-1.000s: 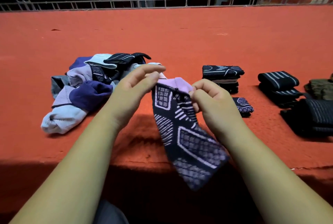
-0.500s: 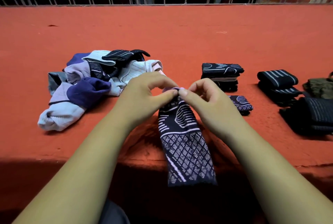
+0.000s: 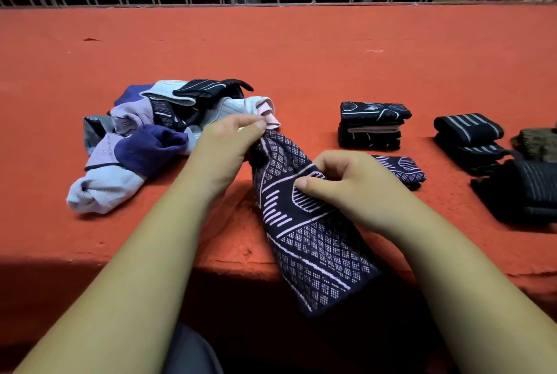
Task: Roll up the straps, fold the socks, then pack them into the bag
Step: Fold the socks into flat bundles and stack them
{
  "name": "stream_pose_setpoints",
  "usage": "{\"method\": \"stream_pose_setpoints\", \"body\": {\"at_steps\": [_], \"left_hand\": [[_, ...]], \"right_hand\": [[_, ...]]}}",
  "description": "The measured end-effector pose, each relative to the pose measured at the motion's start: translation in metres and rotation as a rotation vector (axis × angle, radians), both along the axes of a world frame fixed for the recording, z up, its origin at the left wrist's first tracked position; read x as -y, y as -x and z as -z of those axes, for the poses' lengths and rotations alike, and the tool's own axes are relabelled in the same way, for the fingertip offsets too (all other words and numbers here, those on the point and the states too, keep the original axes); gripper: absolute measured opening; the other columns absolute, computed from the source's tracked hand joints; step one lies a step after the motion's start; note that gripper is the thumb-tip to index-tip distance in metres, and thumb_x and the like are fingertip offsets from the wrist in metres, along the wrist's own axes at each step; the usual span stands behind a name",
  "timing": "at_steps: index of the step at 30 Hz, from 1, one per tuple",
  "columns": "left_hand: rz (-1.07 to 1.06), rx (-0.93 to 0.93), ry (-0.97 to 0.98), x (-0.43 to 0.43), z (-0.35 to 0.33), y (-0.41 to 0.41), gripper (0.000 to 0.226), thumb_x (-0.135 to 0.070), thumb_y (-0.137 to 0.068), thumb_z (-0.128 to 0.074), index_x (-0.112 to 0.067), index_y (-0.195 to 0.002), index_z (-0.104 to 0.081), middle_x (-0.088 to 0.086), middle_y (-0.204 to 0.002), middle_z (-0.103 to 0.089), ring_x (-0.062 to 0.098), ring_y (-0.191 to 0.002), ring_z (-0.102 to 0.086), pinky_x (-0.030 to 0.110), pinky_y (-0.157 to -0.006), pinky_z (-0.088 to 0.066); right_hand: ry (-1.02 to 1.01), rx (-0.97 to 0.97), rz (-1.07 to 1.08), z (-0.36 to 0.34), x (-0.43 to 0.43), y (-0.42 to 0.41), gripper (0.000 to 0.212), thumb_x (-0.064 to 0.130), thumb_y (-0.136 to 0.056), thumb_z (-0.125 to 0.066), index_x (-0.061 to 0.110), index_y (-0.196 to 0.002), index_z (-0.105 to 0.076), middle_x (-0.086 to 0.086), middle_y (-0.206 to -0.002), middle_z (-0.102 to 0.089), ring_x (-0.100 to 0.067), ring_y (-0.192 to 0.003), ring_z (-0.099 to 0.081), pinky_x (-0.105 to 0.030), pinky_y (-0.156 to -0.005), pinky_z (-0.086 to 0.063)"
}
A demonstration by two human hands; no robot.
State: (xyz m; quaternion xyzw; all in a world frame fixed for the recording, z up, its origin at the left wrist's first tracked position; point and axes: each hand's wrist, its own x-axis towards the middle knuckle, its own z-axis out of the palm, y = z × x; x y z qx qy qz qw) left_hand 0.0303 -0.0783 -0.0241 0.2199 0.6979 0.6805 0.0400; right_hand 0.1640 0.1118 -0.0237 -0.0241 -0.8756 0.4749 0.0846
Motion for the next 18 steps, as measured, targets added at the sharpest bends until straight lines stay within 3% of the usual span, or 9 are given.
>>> {"method": "stream_pose_setpoints", "body": {"at_steps": [3,6,10,13,15,18], "left_hand": [[0.161,0.031,-0.001,0.0,0.0,-0.001,0.034,-0.015,-0.095,-0.072,-0.003,-0.126,-0.066,0.021,-0.116,-0.077,0.024,-0.1,-0.072,0.045,-0.098,-0.057],[0.244,0.01,-0.018,-0.003,0.0,-0.004,0.018,0.003,-0.1,-0.064,-0.004,-0.117,-0.061,0.019,-0.104,-0.076,0.022,-0.093,-0.071,0.032,-0.087,-0.057],[0.133,-0.077,0.001,-0.008,0.0,-0.007,0.007,-0.009,-0.101,-0.069,-0.012,-0.105,-0.073,0.002,-0.094,-0.076,0.012,-0.089,-0.067,0.026,-0.085,-0.054],[0.063,-0.098,0.084,-0.008,0.003,-0.007,0.016,-0.021,-0.101,-0.07,-0.012,-0.114,-0.076,-0.013,-0.093,-0.076,-0.001,-0.088,-0.067,0.015,-0.078,-0.05],[0.09,0.018,0.143,-0.007,0.01,-0.004,0.029,-0.038,-0.1,-0.073,-0.018,-0.121,-0.074,-0.011,-0.108,-0.079,0.007,-0.103,-0.073,0.027,-0.089,-0.054],[0.247,0.319,0.118,-0.004,0.022,-0.001,0.05,-0.044,-0.102,-0.067,-0.006,-0.135,-0.066,0.016,-0.133,-0.072,0.034,-0.119,-0.07,0.05,-0.106,-0.052]], "right_hand": [[0.016,-0.003,0.055,0.002,-0.001,0.002,0.031,0.049,-0.088,-0.082,0.021,-0.092,-0.069,0.006,-0.085,-0.077,-0.004,-0.074,-0.068,-0.038,-0.075,-0.054],[-0.069,-0.027,0.112,0.004,0.003,0.008,0.041,0.06,-0.077,-0.086,0.03,-0.098,-0.069,0.012,-0.09,-0.077,-0.005,-0.083,-0.072,-0.039,-0.081,-0.058],[-0.088,-0.12,0.157,0.008,0.004,0.015,0.019,0.042,-0.088,-0.082,0.027,-0.091,-0.071,0.01,-0.081,-0.074,-0.008,-0.077,-0.069,-0.037,-0.076,-0.056],[0.007,-0.087,0.162,0.007,0.001,0.014,0.01,0.033,-0.095,-0.076,0.026,-0.089,-0.074,0.008,-0.082,-0.077,-0.011,-0.077,-0.073,-0.036,-0.075,-0.057],[0.117,-0.065,0.168,0.004,-0.001,0.01,0.01,0.027,-0.099,-0.071,0.022,-0.091,-0.075,0.002,-0.084,-0.079,-0.015,-0.076,-0.076,-0.034,-0.073,-0.057],[0.333,-0.033,0.152,0.0,-0.004,0.003,0.014,0.018,-0.103,-0.066,0.013,-0.094,-0.076,-0.007,-0.085,-0.081,-0.017,-0.071,-0.075,-0.03,-0.067,-0.058]]}}
